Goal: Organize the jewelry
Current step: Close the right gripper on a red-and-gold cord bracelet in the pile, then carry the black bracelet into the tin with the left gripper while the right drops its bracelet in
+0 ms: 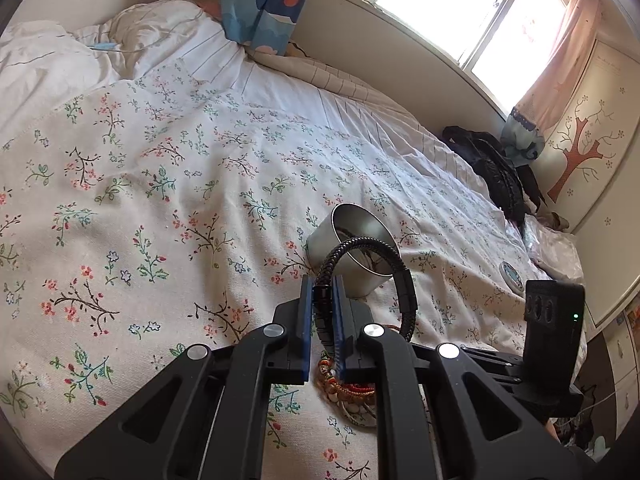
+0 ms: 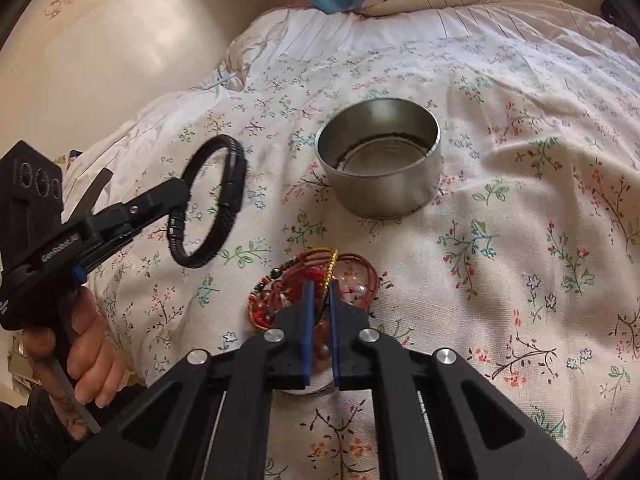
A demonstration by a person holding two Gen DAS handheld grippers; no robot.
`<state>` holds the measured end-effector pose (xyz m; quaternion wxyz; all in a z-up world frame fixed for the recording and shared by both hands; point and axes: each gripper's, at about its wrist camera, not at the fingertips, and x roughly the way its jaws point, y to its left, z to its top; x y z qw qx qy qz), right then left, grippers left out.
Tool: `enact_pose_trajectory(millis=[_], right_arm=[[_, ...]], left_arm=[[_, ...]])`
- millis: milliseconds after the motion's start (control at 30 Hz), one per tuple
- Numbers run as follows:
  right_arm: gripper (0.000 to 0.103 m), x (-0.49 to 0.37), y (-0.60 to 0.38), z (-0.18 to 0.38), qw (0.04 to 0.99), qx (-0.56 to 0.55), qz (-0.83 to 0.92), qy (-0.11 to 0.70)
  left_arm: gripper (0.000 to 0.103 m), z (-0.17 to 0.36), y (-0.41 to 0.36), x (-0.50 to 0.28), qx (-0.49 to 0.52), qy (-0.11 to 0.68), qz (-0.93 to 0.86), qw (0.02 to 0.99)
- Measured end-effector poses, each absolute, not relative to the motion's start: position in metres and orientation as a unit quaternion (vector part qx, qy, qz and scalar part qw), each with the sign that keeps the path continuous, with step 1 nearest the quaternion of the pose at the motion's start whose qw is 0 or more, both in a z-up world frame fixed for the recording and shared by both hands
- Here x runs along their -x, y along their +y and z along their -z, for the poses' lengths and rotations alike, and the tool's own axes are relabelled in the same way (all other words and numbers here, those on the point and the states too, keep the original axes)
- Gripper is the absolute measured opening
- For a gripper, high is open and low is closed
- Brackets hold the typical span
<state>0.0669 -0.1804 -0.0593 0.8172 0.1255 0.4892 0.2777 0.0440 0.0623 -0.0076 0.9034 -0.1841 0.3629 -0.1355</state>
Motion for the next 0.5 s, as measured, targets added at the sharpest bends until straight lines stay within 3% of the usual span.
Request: enact_pose_trajectory(millis=[33, 67, 133, 233, 333, 500], right_arm=[[0.028, -0.070, -0.182, 0.062, 0.813, -0.139, -0.283, 0.490], [0.028, -0.072, -0.183, 0.062, 0.812, -0.142, -0.285, 0.488], [0.016, -0.073, -0.183, 0.060, 0.813, -0.140, -0.289, 0.485], [0.015, -0.071, -0.181, 0.061, 0.811, -0.138, -0.293, 0.488], [0.006, -0.069, -0.184, 0.055, 0.818, -0.142, -0.294, 0.474], [0.004, -0.063, -0.201, 0.034, 0.829, -0.187, -0.306, 0.428]], left_arm=[[0.008, 0.008, 0.062, -0.044, 0.184, 0.363, 0.136, 0.903], [0.008, 0.008, 0.062, -0.044, 0.183, 0.363, 0.136, 0.903], [0.008, 0.008, 0.062, -0.044, 0.184, 0.363, 0.136, 0.903], [0.008, 0.008, 0.062, -0.043, 0.184, 0.363, 0.136, 0.903], [0.008, 0.008, 0.062, -0.043, 0.183, 0.362, 0.136, 0.904], [0.008, 0.007, 0.060, -0.046, 0.180, 0.358, 0.135, 0.906]])
